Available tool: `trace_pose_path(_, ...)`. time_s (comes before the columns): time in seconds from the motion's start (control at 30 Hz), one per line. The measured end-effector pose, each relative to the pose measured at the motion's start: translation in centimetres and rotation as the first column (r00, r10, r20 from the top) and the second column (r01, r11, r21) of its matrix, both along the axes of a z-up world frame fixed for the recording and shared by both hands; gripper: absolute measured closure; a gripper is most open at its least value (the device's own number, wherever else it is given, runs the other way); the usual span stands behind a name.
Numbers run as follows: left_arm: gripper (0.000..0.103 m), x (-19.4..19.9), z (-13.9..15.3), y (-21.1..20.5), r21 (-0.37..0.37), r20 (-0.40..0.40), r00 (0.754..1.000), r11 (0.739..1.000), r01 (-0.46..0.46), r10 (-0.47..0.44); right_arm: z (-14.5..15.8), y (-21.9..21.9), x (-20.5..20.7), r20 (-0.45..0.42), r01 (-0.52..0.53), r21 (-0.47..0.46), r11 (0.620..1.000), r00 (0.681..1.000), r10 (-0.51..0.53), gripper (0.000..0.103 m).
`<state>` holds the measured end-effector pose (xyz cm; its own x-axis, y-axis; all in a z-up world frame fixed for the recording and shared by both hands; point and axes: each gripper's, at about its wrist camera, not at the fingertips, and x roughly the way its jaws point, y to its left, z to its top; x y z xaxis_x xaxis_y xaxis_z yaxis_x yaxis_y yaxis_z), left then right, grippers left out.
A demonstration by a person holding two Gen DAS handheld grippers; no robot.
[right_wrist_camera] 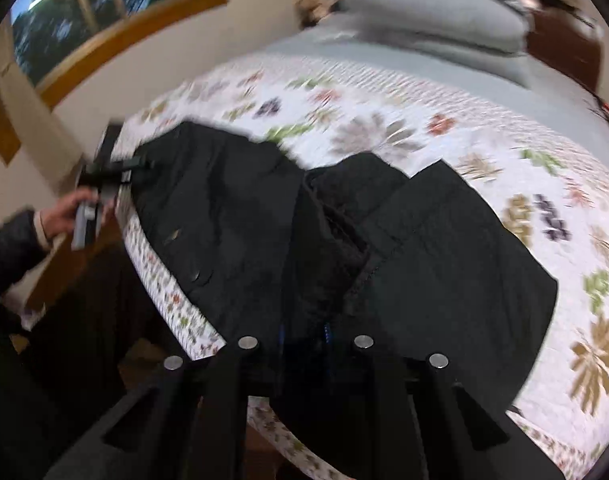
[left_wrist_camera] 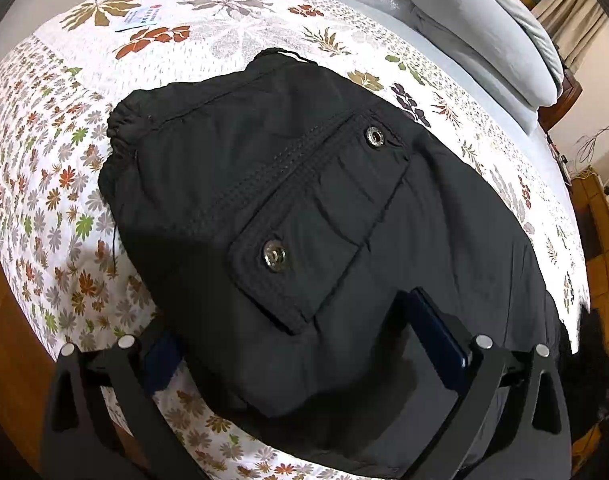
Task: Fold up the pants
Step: 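Lift the grasped edge over the pants and open the right tool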
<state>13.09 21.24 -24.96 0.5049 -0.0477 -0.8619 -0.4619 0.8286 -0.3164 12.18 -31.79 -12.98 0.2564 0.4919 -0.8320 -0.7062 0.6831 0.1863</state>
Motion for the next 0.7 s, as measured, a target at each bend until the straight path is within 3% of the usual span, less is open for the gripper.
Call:
trace_pose_path(0.1,0.003,-0.1,0.0,0.1,-0.005,0.003,1.0,1.0,0.004,-0.003,-2.4,2.0,-0.7,-0.022,-0.036,-0.049,0.998,0.999,0.035,0.088)
trace_pose_path(0.27,0.003,-0.3,0.0,0.1,-0.008,0.005,1.0,1.0,0.012,-0.012,-4.0,2.7,-1.1,-0.029,-0.048,-0.07,0.996,0.999,0.046,0.088)
trace_pose_path(0.37,0.002,-0.2,0.0,0.1,-0.003,0.004,1.0,1.0,0.016,-0.016,-4.3,2.7,-1.1,-0.055,-0.055,-0.054,0.997,0.997,0.052,0.077)
trace_pose_path(0.43,0.002,-0.2,-0.1,0.0,0.002,0.006,1.0,1.0,0.015,-0.015,-4.1,3.0,-1.6,-0.089,-0.075,0.001,0.997,0.993,0.074,0.044)
trace_pose_path(0.53,0.002,-0.1,-0.1,-0.1,0.006,0.005,1.0,1.0,0.014,-0.014,-3.0,3.3,-2.8,-0.06,-0.114,0.046,0.992,0.991,0.117,0.041)
trace_pose_path(0.63,0.002,-0.1,-0.1,-0.1,0.006,0.007,1.0,1.0,0.015,-0.015,-1.7,2.0,-2.7,-0.071,-0.052,0.144,0.988,0.995,0.063,0.041)
trace_pose_path(0.7,0.002,-0.1,-0.1,-0.1,0.004,0.008,1.0,1.0,0.016,-0.016,-1.5,1.3,-2.7,-0.023,-0.008,0.075,0.997,1.0,0.01,0.041)
